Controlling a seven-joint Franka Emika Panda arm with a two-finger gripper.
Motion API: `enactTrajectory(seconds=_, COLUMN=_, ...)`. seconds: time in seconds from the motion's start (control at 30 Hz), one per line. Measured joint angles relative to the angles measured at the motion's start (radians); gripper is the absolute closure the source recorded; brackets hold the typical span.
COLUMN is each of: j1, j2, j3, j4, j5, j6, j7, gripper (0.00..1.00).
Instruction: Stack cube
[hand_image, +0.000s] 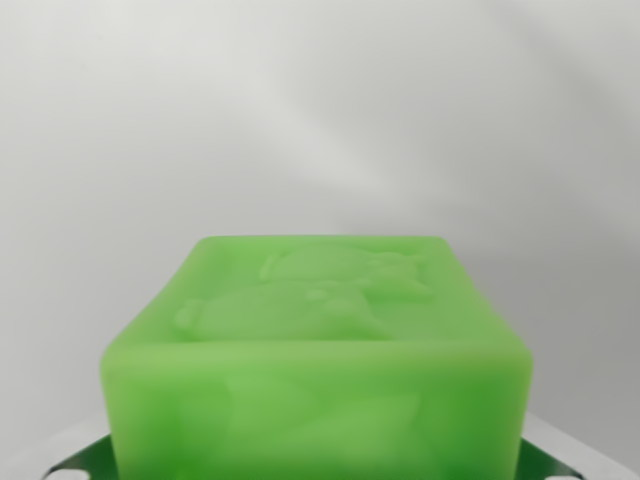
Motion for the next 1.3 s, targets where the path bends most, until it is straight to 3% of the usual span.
enactTrajectory(seconds=1.3, j1=0.098, j2=-0.157, j3=-0.002, j4=-0.198, j5=0.000, j6=0.039, j7=0.358, gripper=1.00)
